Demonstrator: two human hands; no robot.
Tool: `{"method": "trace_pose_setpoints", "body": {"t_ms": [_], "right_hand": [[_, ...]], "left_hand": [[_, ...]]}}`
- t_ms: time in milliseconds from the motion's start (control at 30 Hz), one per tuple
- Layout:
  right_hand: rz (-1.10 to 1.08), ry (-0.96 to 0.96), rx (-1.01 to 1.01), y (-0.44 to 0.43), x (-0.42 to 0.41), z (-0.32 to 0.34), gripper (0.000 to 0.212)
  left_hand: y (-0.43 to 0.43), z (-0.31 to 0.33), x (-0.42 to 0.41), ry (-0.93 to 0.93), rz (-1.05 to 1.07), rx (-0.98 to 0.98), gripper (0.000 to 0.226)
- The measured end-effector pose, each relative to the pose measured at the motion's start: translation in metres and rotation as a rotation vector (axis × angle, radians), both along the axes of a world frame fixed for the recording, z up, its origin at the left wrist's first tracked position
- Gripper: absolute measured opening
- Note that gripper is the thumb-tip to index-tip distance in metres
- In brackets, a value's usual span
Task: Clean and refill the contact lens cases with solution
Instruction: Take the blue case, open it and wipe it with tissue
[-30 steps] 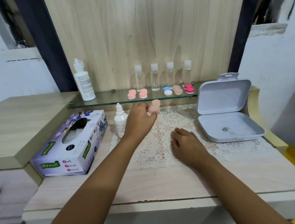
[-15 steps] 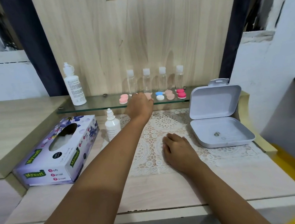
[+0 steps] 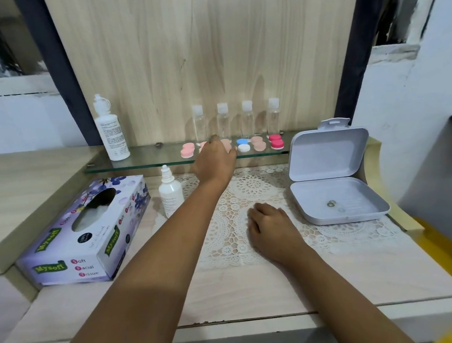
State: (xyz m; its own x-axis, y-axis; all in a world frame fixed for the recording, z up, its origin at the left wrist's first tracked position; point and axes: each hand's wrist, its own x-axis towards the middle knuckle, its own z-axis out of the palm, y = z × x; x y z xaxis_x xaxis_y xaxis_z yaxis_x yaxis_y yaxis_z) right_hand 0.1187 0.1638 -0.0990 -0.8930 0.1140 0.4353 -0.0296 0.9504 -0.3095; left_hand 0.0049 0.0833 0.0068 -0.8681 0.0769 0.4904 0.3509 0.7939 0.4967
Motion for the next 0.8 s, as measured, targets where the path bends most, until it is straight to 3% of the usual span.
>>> {"method": "trace_pose_setpoints", "body": {"t_ms": [200, 533, 800], "right_hand": [[-0.003, 0.001, 0.015, -0.001, 0.001, 0.000, 0.049], [-0.007, -0.017, 0.024, 0.000, 0.000, 0.000, 0.051], [-0.029, -0.008, -0.019, -0.001, 0.001, -0.001, 0.045]], "left_hand": [[0.006, -0.002, 0.004, 0.172, -0.129, -0.103, 0.036], [0.021, 0.007, -0.006, 0.068, -0.107, -0.296, 0.041], [0.022, 0.010, -0.005, 0.031, -0.123, -0.199, 0.035]]}}
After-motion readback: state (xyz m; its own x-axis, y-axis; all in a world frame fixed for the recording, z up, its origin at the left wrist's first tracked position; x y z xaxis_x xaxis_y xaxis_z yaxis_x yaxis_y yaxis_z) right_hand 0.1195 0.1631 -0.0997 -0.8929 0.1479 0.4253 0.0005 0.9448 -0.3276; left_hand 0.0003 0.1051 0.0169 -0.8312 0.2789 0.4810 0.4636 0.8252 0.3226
